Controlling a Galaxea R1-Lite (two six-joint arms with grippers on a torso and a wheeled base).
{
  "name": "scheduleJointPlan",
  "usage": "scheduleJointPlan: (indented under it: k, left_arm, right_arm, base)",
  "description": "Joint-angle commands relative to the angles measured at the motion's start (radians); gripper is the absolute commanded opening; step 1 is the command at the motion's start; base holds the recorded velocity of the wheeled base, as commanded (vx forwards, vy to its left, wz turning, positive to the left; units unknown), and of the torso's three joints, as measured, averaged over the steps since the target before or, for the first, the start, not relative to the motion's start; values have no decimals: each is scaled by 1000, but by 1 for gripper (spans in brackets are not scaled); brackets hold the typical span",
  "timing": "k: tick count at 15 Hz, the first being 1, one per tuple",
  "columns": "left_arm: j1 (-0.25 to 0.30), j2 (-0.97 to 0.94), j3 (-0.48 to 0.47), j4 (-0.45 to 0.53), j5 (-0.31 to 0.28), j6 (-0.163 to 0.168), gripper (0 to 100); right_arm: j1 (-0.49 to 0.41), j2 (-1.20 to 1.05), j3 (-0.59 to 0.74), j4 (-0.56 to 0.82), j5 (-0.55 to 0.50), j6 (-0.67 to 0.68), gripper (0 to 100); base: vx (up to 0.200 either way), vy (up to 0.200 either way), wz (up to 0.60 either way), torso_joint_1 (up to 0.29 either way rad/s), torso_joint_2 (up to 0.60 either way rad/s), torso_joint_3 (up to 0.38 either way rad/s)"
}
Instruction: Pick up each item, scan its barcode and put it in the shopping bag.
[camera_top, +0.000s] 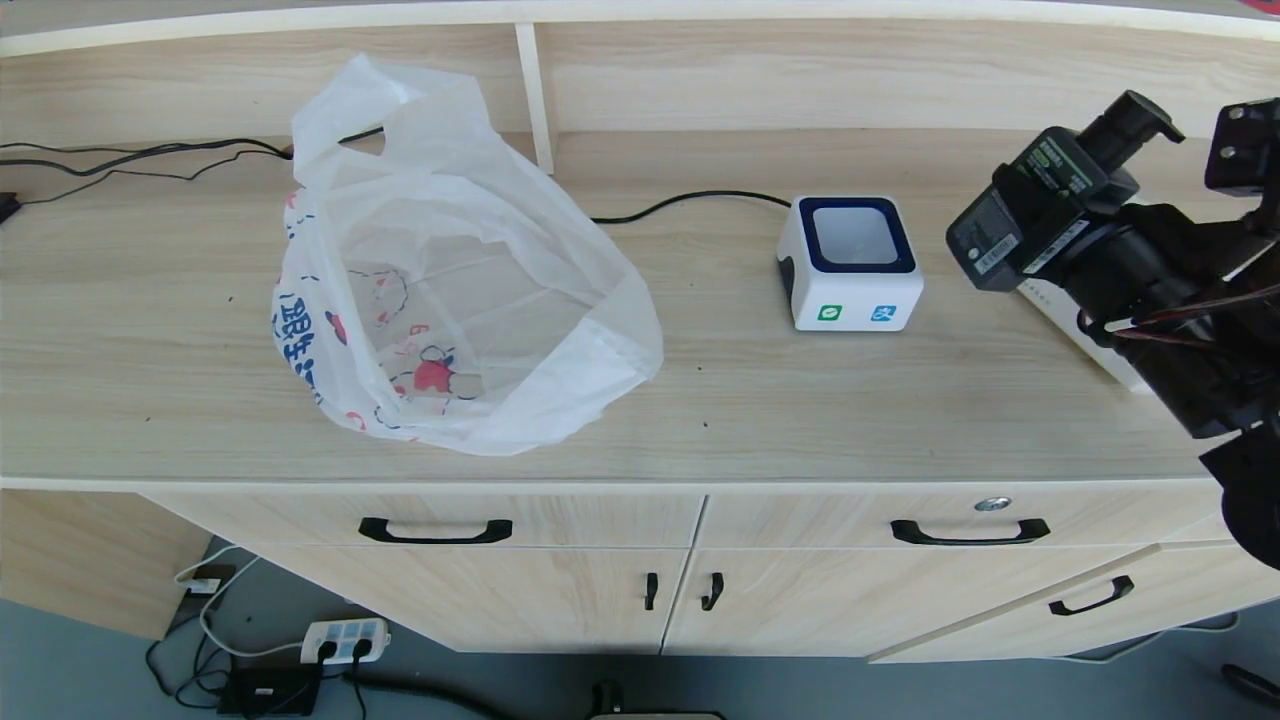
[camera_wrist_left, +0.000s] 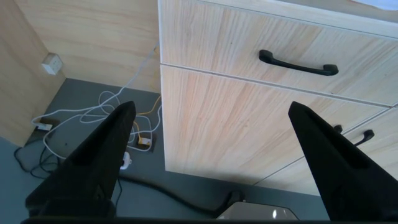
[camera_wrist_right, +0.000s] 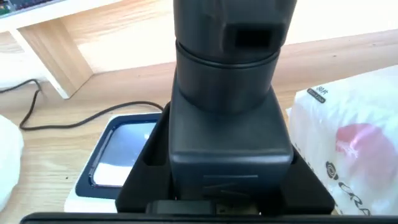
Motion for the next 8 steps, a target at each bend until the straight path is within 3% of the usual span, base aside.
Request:
scheduleJointPlan:
  k: [1, 4, 6, 7, 8]
  left_arm:
    - [1, 1, 0, 0, 0, -1, 100]
    - [1, 1, 0, 3, 0, 1, 100]
    - [1, 1, 0, 4, 0, 1, 100]
    - [1, 1, 0, 4, 0, 1, 100]
    - [1, 1, 0, 4, 0, -1, 100]
  right_arm:
    - [120, -297, 156, 11, -85, 26, 0]
    - [293, -523, 210, 212, -172, 58, 0]
    - [514, -630, 214, 419, -278, 73, 0]
    - [559, -636, 211, 447, -306, 81, 0]
    - [677, -613, 205, 468, -388, 139, 0]
  base:
    - [0, 0, 0, 0, 0, 0]
    - [0, 0, 0, 0, 0, 0]
    - [0, 0, 0, 0, 0, 0]
    - [0, 0, 0, 0, 0, 0]
    - [0, 0, 0, 0, 0, 0]
